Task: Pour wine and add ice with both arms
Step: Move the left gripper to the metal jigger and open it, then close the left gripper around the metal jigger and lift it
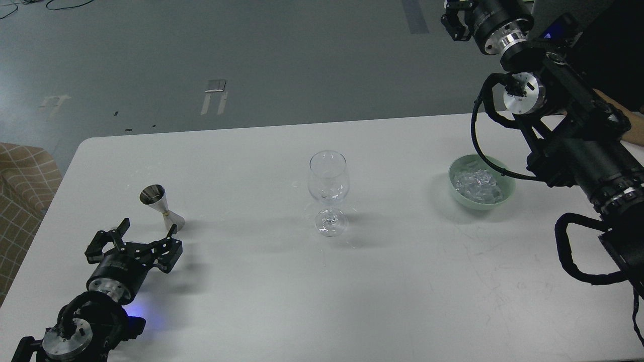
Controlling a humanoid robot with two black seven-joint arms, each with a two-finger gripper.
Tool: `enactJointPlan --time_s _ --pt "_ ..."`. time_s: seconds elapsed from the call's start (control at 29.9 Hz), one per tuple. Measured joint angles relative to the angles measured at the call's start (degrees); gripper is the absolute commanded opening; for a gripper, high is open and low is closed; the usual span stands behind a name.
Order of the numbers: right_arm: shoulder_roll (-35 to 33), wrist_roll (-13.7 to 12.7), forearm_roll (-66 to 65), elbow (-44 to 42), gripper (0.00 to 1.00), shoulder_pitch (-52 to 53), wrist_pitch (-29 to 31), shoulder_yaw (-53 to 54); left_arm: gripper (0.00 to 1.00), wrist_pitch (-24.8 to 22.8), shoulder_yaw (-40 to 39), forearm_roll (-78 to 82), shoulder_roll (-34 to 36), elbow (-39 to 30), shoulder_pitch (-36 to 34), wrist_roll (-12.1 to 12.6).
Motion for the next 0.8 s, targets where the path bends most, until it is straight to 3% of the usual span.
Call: enactJointPlan --time_s 0.57,0.8 --pt "0.1 0.0 0.0 0.0 1.00 0.1 0.0 0.0 0.95 0.0 0.0 2.6 -0.9 5.9 -7.1 0.0" --pt "0.0 0.0 0.0 0.0 1.00 0.1 -0.1 0.0 0.78 -0.1 -0.1 3.3 -1.5 7.3 -8.8 -0.1"
